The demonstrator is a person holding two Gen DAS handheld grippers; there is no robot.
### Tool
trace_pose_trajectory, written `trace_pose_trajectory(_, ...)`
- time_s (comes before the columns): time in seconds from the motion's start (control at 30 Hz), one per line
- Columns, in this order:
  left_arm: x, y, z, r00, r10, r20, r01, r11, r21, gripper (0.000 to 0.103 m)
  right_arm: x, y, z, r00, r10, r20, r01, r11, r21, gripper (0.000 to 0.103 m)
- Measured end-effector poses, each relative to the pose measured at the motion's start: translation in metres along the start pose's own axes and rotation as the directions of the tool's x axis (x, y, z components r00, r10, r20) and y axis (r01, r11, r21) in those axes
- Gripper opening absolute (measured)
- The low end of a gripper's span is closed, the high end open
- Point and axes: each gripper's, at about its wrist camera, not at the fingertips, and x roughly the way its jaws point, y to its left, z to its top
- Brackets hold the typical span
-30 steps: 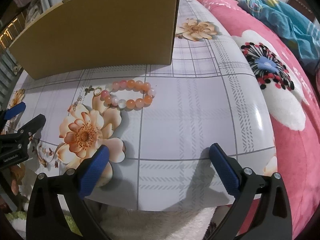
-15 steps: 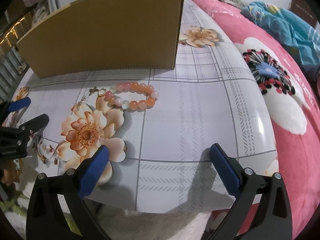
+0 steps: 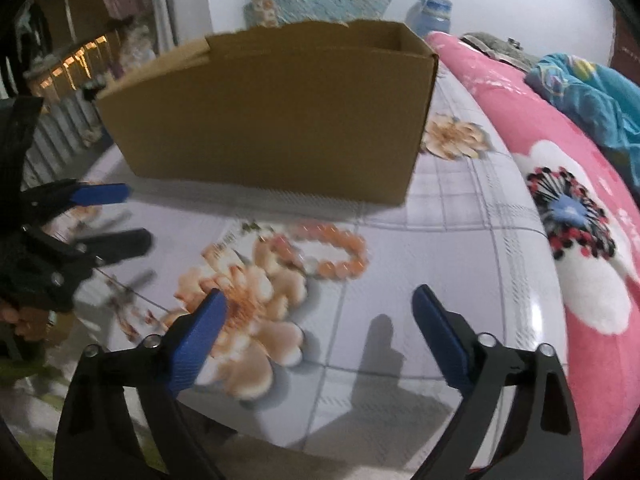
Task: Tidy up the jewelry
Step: 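Move the left gripper toward the gold charms beside the pink bracelet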
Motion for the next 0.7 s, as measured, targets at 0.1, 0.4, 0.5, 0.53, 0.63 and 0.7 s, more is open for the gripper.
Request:
trace_pose_trajectory(0.1,0.006,-0.021,0.006,0.999,-0.031,-0.022,0.032,0.996,0.085,0.059,-0.001,-0.003,0.001,0.999,0.045,0.028,-0.045,0.999,0.013,0.077)
trace_pose_trajectory(0.4,0.033,-0.058,0.008,0.993,-0.055,-0.108,0.073,0.982,0.177,0.027,0.002,-0.016,-0.003,0.996,0.081,0.048,-0.084,0.995,0.061,0.066)
trace_pose_trajectory(0.5,0.038,-0.058,0.007,0.99,-0.043,-0.134,0.067,0.982,0.178,0.017,0.002,-0.016,-0.005,0.995,0.081,0.055,-0.084,0.995,0.059,0.066)
trace_pose_trajectory(0.53,0.041,-0.058,0.007,0.989,-0.041,-0.142,0.066,0.982,0.178,0.016,0.002,-0.016,-0.005,0.995,0.083,0.057,-0.086,0.994,0.061,0.066)
trace_pose_trajectory(0.63,0.041,-0.056,0.006,0.99,-0.026,-0.139,0.051,0.982,0.18,0.014,0.001,-0.017,-0.006,0.994,0.088,0.063,-0.092,0.993,0.07,0.065)
trace_pose_trajectory(0.7,0.043,-0.056,0.007,0.99,-0.022,-0.139,0.047,0.983,0.177,0.014,0.001,-0.018,-0.006,0.994,0.091,0.066,-0.096,0.993,0.072,0.065)
